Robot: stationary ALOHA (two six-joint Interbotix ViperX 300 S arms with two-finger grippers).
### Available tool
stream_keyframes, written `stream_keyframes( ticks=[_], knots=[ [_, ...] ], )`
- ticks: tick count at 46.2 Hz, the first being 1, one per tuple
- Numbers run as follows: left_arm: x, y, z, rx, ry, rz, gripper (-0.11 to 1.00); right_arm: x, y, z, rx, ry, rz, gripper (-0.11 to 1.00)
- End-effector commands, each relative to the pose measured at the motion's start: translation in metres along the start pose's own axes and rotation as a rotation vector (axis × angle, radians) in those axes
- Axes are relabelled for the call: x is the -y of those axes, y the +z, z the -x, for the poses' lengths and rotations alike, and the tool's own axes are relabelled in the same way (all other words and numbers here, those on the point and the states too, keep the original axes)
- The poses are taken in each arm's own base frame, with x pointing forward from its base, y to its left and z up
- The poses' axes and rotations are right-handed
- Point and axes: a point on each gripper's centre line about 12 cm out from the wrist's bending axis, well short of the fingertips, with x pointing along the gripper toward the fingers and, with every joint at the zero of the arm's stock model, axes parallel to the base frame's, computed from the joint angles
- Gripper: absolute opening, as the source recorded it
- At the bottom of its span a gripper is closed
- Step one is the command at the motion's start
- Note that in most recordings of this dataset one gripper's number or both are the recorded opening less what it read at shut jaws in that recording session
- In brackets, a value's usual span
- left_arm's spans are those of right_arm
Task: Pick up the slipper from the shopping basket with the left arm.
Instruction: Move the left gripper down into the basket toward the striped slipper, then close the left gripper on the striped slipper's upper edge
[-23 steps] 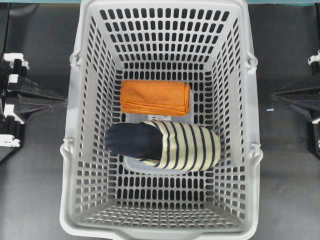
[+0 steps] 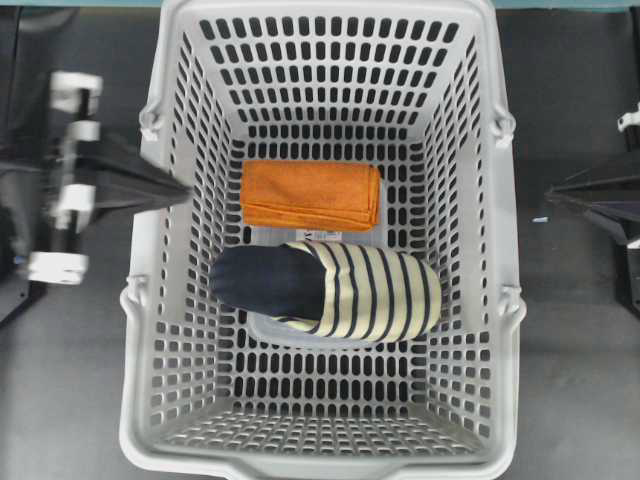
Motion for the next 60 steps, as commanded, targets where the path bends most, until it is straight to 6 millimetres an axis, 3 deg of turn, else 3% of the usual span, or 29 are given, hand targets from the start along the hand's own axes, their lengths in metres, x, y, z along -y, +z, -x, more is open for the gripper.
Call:
stream_keyframes(
  ticks=[1, 19, 28, 37, 40, 46, 51, 54, 60],
  knots=[
    [0.007, 0.023, -0.02, -0.066, -0.012, -0.015, 0.0, 0.0, 0.001, -0.001, -0.006, 0.001, -0.003, -0.01],
    [0.03, 0.031, -0.124, -0.484, -0.02, -0.053, 0.0, 0.0, -0.009, 0.001, -0.068, 0.0, -0.003, -0.01],
    [0.034, 0.031, -0.156, -0.574, -0.023, -0.085, 0.0, 0.0, -0.013, 0.002, -0.074, 0.0, -0.005, -0.01],
    [0.035, 0.027, -0.173, -0.611, -0.024, -0.098, 0.01, 0.0, -0.014, 0.003, -0.078, 0.0, -0.003, -0.01],
    [0.036, 0.023, -0.178, -0.623, -0.023, -0.098, 0.11, 0.0, -0.015, 0.003, -0.08, 0.0, -0.004, -0.01],
    [0.038, 0.006, -0.19, -0.687, -0.023, -0.104, 0.56, 0.0, -0.015, 0.003, -0.08, 0.0, -0.003, -0.01],
    [0.04, -0.006, -0.199, -0.724, -0.024, -0.105, 0.84, 0.0, -0.015, 0.003, -0.08, 0.0, -0.003, -0.01],
    [0.041, -0.013, -0.204, -0.742, -0.023, -0.103, 0.91, 0.0, -0.015, 0.003, -0.081, 0.002, -0.003, -0.01],
    [0.041, -0.031, -0.213, -0.784, -0.022, -0.106, 0.9, 0.0, -0.017, 0.003, -0.084, 0.0, -0.003, -0.01]
  ],
)
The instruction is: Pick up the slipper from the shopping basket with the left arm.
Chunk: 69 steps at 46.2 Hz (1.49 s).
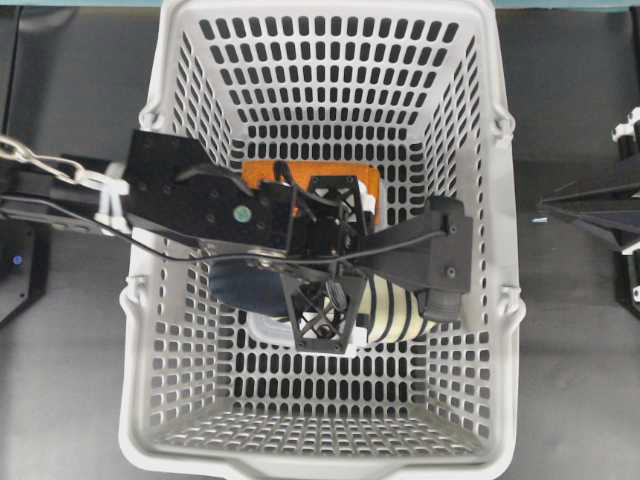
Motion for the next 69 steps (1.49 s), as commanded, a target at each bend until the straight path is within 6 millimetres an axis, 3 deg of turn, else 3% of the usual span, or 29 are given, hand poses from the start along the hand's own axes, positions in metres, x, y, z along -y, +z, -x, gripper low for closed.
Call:
stream_keyframes(
  ticks=[1, 9, 19, 23, 27, 33, 37, 56, 69],
  knots=[
    [0.001, -0.002, -0.008, -0.011, 0.002, -0.002, 0.91, 0.0, 0.002, -0.001, 0.005, -0.001, -0.003, -0.01],
    [0.001, -0.015, -0.033, -0.075, 0.003, -0.009, 0.91, 0.0, -0.003, 0.0, -0.006, -0.001, -0.008, -0.01],
    [-0.001, -0.02, -0.043, -0.064, 0.003, -0.01, 0.88, 0.0, -0.003, 0.0, -0.008, -0.002, -0.009, -0.01],
    [-0.002, -0.021, -0.041, -0.063, 0.004, -0.01, 0.79, 0.0, -0.004, 0.0, -0.009, -0.002, -0.009, -0.01],
    [-0.001, -0.019, -0.039, -0.058, 0.003, -0.011, 0.56, 0.0, -0.004, 0.0, -0.009, -0.002, -0.009, -0.01],
    [-0.001, -0.011, -0.02, -0.031, 0.003, -0.01, 0.19, 0.0, -0.004, 0.0, -0.009, -0.001, -0.01, -0.01],
    [-0.002, -0.001, 0.002, -0.005, 0.004, -0.008, 0.04, 0.0, -0.004, 0.0, -0.009, -0.002, -0.011, -0.01],
    [-0.006, 0.044, 0.104, -0.028, 0.011, 0.01, 0.03, 0.0, -0.004, 0.0, -0.009, -0.002, -0.012, -0.01],
    [-0.008, 0.061, 0.145, -0.045, 0.011, 0.019, 0.03, 0.0, -0.005, 0.0, -0.011, -0.002, -0.029, -0.01]
  ],
)
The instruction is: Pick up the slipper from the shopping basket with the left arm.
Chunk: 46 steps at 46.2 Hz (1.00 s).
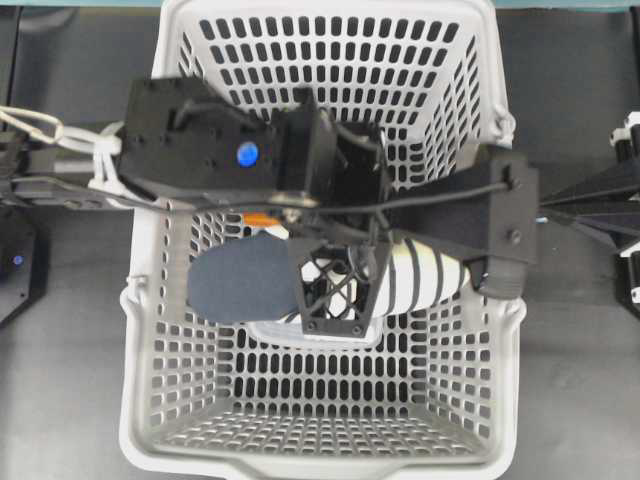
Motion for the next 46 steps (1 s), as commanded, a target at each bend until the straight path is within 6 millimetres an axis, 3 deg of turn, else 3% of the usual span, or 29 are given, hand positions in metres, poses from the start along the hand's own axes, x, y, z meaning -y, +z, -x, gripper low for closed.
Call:
stream_keyframes(
  ticks=[1, 11, 33, 46],
  knots=[
    [-0.002, 0.006, 0.034, 0.089, 0.002, 0.005, 0.03, 0.0, 0.002, -0.001, 0.006, 0.001, -0.008, -0.01],
    [-0.002, 0.006, 0.03, 0.067, 0.004, -0.018, 0.03, 0.0, 0.004, 0.0, 0.014, -0.001, -0.011, -0.01],
    [-0.004, -0.014, 0.015, -0.016, 0.007, -0.02, 0.03, 0.0, 0.005, 0.001, 0.023, 0.001, -0.017, -0.01],
    [-0.001, -0.012, 0.013, 0.0, 0.005, -0.03, 0.03, 0.0, 0.005, 0.001, 0.023, 0.0, -0.015, -0.01]
  ],
)
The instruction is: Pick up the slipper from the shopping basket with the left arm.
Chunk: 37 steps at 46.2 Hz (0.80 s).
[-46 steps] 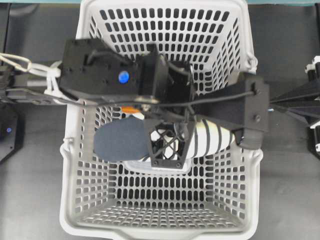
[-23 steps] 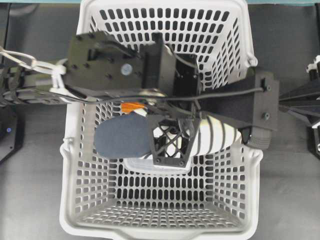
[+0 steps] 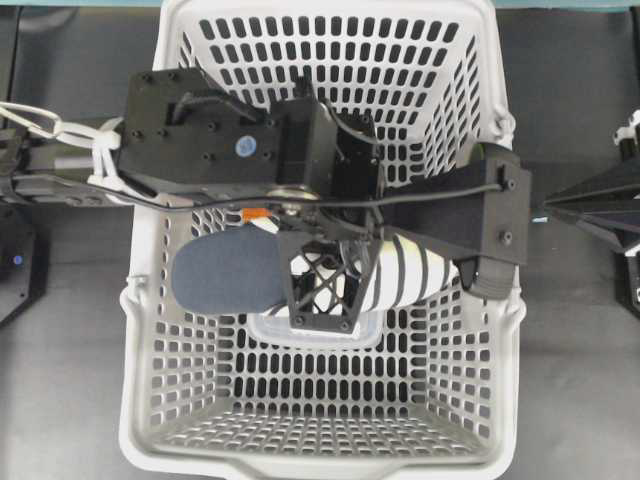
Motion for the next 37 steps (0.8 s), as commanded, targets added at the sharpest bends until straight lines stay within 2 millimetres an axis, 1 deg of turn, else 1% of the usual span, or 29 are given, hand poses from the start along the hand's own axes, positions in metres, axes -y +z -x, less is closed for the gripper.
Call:
stream_keyframes(
  ticks=[1, 20, 28, 37],
  knots=[
    [0.0001, -0.0037, 0.0221, 0.051, 0.002, -0.004, 0.03, -0.0003, 0.0019, -0.0013, 0.005, 0.001, -0.003, -0.01],
    [0.0008, -0.0033, 0.0221, 0.054, 0.003, -0.039, 0.03, -0.0003, 0.0019, -0.0013, 0.005, 0.001, -0.003, -0.01],
    [0.0087, -0.0014, 0.0217, 0.07, 0.0, -0.104, 0.03, -0.0003, 0.0019, -0.0013, 0.005, 0.001, -0.003, -0.01],
    [0.0094, -0.0013, 0.0212, 0.07, 0.0, -0.136, 0.03, -0.0003, 0.0007, -0.0012, -0.002, 0.001, -0.005, -0.01]
  ],
)
